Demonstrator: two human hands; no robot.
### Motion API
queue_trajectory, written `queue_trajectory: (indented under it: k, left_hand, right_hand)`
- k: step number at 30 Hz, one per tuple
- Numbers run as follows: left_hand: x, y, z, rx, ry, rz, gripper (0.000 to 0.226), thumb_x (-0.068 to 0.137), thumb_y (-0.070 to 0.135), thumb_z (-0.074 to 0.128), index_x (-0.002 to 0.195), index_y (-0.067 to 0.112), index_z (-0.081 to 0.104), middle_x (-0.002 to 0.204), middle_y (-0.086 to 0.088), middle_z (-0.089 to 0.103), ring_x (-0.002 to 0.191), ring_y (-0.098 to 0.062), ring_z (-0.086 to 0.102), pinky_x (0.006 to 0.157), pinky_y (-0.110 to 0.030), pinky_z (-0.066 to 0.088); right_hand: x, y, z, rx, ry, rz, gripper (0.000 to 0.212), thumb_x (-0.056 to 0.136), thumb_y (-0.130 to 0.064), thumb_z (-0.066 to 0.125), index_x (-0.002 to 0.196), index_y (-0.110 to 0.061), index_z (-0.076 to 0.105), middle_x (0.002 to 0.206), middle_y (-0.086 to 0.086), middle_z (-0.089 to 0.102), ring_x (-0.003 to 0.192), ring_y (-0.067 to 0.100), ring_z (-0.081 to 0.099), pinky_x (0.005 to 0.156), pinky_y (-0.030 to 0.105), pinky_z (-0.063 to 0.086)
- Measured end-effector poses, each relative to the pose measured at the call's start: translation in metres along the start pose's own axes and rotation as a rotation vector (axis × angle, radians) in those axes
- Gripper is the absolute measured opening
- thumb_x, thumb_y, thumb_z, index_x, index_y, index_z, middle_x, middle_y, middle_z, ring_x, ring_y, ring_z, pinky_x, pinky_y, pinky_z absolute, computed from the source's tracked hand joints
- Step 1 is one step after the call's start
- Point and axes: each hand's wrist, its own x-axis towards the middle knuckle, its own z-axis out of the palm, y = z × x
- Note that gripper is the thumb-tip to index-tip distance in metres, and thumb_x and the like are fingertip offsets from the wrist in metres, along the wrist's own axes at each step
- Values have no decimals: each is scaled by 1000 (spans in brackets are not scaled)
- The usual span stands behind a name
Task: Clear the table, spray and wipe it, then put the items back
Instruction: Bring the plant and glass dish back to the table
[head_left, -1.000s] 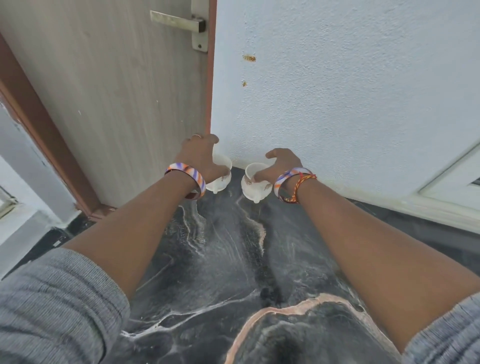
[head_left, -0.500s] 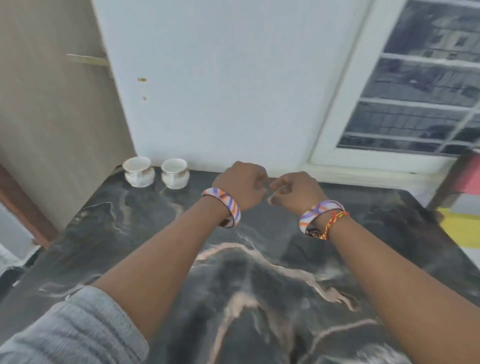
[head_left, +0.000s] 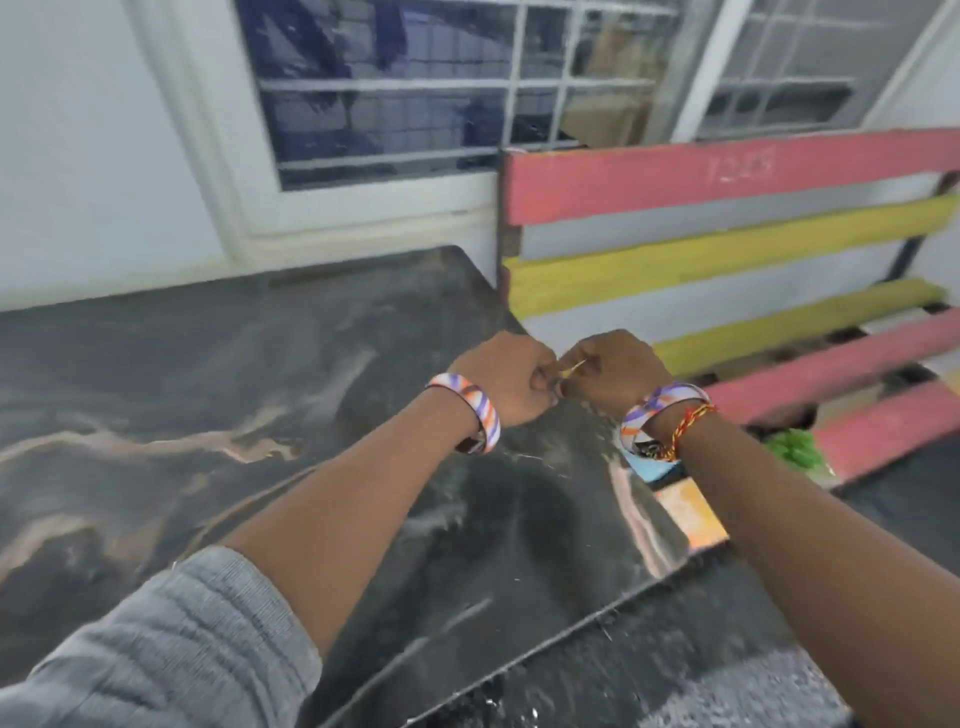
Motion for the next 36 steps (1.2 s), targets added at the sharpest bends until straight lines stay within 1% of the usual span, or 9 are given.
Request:
queue_trajectory:
  k: [7, 10, 15, 18, 20, 23, 29, 33, 36]
  left_hand:
    - [88, 92, 71, 40, -153, 186, 25, 82, 18, 55, 100, 8, 67, 106, -13, 68, 99, -32, 62, 80, -34, 51]
    - [136, 120, 101, 32, -222, 244, 28, 83, 19, 59, 109, 15, 65, 115, -7, 66, 107, -26, 60, 79, -24, 43]
    - [227, 154, 151, 110, -351, 304, 33, 86, 21, 59, 116, 9, 59, 121, -12, 61, 111, -29, 57, 91, -32, 47]
    - [281, 160, 177, 246, -443, 248, 15, 90, 24, 55, 94, 10, 55, 95, -15, 52, 85, -24, 51, 64, -28, 42]
    - [307, 160, 190, 313, -499, 213, 19, 90, 25, 53, 97, 7, 57, 91, -12, 49, 81, -22, 45, 62, -27, 34]
    - [330, 155, 214, 275, -570, 177, 32, 90, 24, 54, 114, 3, 56, 114, -16, 57, 103, -28, 54, 79, -29, 45]
    - [339, 169, 272, 125, -681, 168, 75, 87, 32, 61, 146, 8, 22, 150, -16, 32, 136, -29, 36, 108, -35, 32]
    - [339, 178, 326, 9, -698, 16, 109, 75, 37, 73, 149, 9, -2, 156, -18, 13, 143, -32, 21, 115, -41, 28]
    - [337, 187, 372, -65, -655, -157, 113, 71, 35, 77, 148, 6, 1, 154, -20, 17, 142, -34, 21, 115, -41, 25]
  right_hand:
    - [1, 136, -44, 38, 36, 200, 8, 78, -10, 64, 74, -9, 70, 78, 14, 69, 75, 22, 55, 60, 23, 37]
    - [14, 199, -64, 43, 77, 329, 20, 78, -9, 65, 96, -6, 71, 93, 13, 70, 82, 23, 62, 68, 23, 40]
    - [45, 314, -80, 104, 98, 525, 22, 77, -6, 65, 98, -3, 69, 87, 10, 63, 82, 23, 58, 70, 27, 40]
    - [62, 376, -77, 144, 83, 650, 38, 78, -4, 65, 116, -2, 63, 108, 19, 66, 101, 32, 61, 75, 27, 42]
    - [66, 403, -72, 204, 57, 736, 49, 80, -3, 65, 128, -4, 54, 122, 19, 61, 112, 31, 58, 83, 28, 43]
    - [70, 429, -58, 160, -6, 795, 60, 80, -6, 65, 136, -10, 44, 130, 19, 56, 119, 30, 54, 90, 30, 43]
    - [84, 472, -54, 123, 93, 839, 45, 80, 0, 55, 124, -9, 53, 125, 21, 54, 110, 35, 55, 84, 35, 45]
    - [92, 512, -61, 171, 186, 964, 29, 84, -1, 48, 108, -2, 64, 118, 23, 61, 104, 36, 58, 75, 28, 39]
    - [99, 545, -59, 270, 189, 1067, 23, 85, -5, 51, 97, 8, 66, 101, 26, 66, 93, 34, 60, 73, 28, 39]
